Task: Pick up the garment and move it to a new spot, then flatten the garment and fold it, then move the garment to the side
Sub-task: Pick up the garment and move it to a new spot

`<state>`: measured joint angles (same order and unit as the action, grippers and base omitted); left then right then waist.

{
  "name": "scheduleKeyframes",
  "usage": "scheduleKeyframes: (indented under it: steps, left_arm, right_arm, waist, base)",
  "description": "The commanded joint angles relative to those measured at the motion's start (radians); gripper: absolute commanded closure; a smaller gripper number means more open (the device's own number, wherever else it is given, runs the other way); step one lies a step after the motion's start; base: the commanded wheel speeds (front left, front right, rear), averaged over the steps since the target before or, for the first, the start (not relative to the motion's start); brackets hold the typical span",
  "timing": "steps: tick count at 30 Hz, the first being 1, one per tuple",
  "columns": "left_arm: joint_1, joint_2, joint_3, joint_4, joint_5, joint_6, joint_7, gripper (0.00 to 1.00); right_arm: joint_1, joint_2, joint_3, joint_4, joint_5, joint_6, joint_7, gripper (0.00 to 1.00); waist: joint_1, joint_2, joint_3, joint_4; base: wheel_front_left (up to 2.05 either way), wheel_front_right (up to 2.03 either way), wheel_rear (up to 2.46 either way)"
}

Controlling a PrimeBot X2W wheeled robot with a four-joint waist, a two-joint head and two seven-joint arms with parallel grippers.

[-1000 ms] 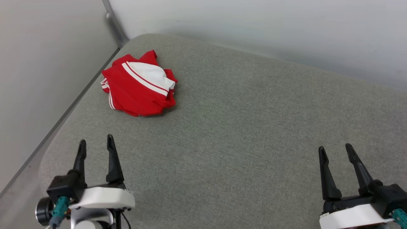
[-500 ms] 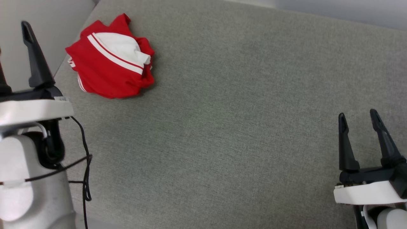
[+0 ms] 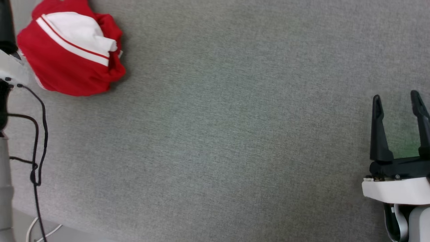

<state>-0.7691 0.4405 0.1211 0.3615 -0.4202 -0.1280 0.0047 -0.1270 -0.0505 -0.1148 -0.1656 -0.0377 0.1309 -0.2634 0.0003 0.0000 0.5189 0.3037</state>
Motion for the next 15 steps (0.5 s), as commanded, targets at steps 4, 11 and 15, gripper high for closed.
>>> scheduleKeyframes:
  steps: [4,11,15]
  left_arm:
    - [-0.037,0.097,-0.112,0.054,-0.141,-0.001,0.215,0.0]
    - [-0.075,0.182,-0.236,0.129,-0.387,-0.001,0.549,0.0]
    - [-0.102,0.204,-0.271,0.176,-0.488,-0.001,0.687,0.0]
  right_arm:
    - [-0.027,0.001,0.006,-0.024,-0.009,0.0,-0.002,0.0]
    - [-0.05,0.001,0.006,-0.046,-0.029,0.0,-0.002,0.0]
    - [-0.06,0.001,0.004,-0.055,-0.037,0.0,-0.002,0.0]
  waist:
    - [-0.0003,0.0,0.04,-0.028]
    - [-0.0003,0.0,0.093,-0.061]
    - [-0.0003,0.0,0.127,-0.079]
  base:
    - [0.0,0.0,0.0]
    - [0.0,0.0,0.0]
    - [0.0,0.0,0.0]
